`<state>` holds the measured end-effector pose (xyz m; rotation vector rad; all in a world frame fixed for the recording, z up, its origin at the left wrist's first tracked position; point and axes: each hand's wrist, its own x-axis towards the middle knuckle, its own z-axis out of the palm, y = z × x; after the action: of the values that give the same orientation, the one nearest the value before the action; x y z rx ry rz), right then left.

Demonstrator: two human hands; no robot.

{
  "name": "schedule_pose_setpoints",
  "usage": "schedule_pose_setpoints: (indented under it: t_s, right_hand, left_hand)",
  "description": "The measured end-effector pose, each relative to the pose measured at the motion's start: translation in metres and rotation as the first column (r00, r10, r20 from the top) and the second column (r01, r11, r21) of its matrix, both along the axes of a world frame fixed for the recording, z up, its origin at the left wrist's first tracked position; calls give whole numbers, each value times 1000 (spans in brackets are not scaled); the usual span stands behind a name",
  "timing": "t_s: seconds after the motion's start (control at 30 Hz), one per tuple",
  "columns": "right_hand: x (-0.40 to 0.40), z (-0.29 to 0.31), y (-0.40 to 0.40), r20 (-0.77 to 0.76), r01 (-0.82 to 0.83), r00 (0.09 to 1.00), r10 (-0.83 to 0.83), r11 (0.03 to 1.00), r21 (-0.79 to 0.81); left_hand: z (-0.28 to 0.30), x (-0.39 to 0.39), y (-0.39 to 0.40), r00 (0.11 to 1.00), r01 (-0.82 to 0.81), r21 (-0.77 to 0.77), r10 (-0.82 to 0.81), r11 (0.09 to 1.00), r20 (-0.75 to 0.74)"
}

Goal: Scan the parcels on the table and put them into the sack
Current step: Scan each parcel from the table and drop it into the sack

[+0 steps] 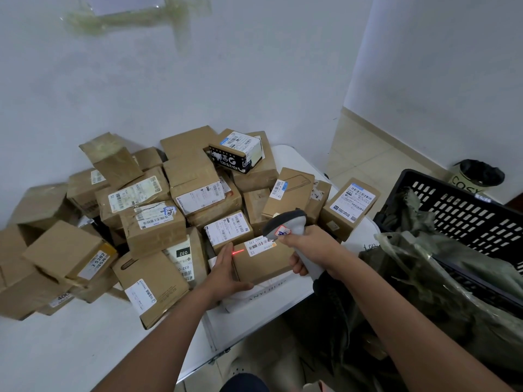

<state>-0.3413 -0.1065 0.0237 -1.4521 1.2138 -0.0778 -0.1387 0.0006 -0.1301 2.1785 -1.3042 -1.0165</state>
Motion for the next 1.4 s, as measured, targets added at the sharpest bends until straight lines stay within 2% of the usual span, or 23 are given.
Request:
schedule_pose_setpoints:
  t_s: [0.27, 0.37, 0.47, 0.57, 0.7, 0.9, 1.0, 1.07, 1.13, 1.27, 1.4]
  right_hand:
    - [-11, -9, 0, 7, 63, 998, -63, 998, 30]
    - [-26, -21, 1, 11, 142, 990, -143, 988, 61]
    - [-50, -35, 3, 49, 283, 955, -291, 951, 127]
    - [-87, -49, 6, 104, 435, 880, -464, 874, 217]
    - [-151, -68, 13, 101, 616, 745, -660, 737, 278]
    - [-260, -99, 35, 16, 820, 473, -881, 447, 357]
    - [-306, -121, 54, -16, 867, 359, -933, 327, 375]
    - [-329, -134, 66, -55, 885, 310, -949, 267, 380]
    - [-347, -146, 76, -100, 898, 273, -957, 216, 383]
    - [-371, -160, 87, -153, 906, 219, -964, 142, 398]
    - [-389, -171, 94, -171, 899, 199, -965, 110, 423]
  left_hand:
    - [8, -1, -1, 996, 55, 41, -58, 998, 72]
    - [18, -3, 4, 995, 84, 39, -85, 996, 42]
    - [29, -10, 5, 990, 135, 52, -137, 989, 44]
    - [41, -32, -2, 965, 250, 89, -255, 964, 55]
    - [50, -81, -23, 886, 446, 183, -461, 876, 45]
    - [27, -188, -55, 782, 611, 361, -609, 705, -134]
    - [-6, -236, -56, 799, 597, 496, -520, 630, -301]
    - [-33, -264, -51, 827, 559, 575, -356, 597, -435]
    - [-55, -290, -47, 842, 517, 639, -207, 570, -497]
    - [-84, -338, -49, 846, 383, 741, 114, 551, -521]
    - [-97, -375, -72, 792, 191, 797, 390, 573, -469]
